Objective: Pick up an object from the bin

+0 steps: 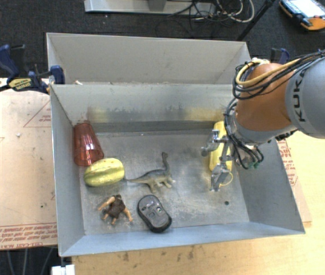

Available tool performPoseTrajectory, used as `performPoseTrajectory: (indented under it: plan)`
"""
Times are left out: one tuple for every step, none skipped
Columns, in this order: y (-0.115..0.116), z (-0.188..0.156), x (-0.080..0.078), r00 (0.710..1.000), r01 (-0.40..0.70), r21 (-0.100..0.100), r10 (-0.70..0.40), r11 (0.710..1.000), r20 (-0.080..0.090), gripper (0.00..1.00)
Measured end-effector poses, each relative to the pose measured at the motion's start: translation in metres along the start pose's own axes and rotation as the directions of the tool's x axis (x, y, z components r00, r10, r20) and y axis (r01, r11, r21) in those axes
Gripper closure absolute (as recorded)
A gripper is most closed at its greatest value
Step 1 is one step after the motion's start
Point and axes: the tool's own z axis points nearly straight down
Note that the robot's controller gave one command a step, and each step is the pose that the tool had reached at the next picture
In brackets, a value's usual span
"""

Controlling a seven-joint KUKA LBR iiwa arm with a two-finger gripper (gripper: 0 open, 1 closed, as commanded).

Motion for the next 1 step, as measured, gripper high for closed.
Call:
performPoseTrajectory:
  plan:
    - [-0.0243, 0.0117, 0.0093, 0.996, 0.093, -0.004, -0.093, 0.996, -0.004, 0.00]
